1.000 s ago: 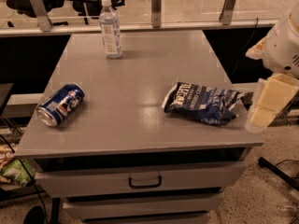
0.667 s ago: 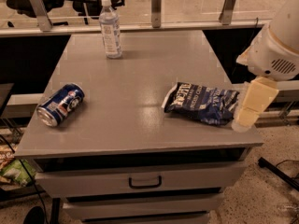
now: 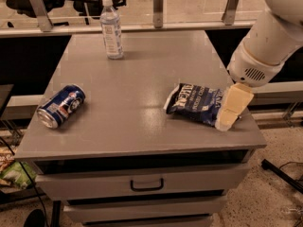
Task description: Move blue chip bag near blue plastic bottle
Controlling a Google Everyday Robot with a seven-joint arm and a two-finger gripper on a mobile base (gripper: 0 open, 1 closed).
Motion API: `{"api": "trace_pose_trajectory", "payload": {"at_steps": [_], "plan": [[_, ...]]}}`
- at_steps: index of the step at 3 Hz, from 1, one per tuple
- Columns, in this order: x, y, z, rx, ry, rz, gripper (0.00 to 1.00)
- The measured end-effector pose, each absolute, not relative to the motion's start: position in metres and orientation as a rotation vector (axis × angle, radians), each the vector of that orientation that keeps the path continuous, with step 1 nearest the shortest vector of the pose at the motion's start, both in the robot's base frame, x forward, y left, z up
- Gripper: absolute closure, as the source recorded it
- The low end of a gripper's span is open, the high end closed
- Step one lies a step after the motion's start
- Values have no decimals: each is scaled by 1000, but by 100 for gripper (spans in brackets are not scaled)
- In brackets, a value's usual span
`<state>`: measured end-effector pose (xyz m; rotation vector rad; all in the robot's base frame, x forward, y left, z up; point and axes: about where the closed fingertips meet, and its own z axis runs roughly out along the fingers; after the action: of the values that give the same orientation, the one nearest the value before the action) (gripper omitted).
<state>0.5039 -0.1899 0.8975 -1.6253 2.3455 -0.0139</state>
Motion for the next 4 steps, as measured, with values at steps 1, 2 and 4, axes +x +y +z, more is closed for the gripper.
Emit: {"api": "trace_pose_trajectory", "payload": {"at_steps": [1,2,4], "plan": [[516,-187,877,-1634,2360,-47,0],[526,-185,860,-1646,2378,-60,0],[536,-180,851,-1674,2393,-62,37]]}}
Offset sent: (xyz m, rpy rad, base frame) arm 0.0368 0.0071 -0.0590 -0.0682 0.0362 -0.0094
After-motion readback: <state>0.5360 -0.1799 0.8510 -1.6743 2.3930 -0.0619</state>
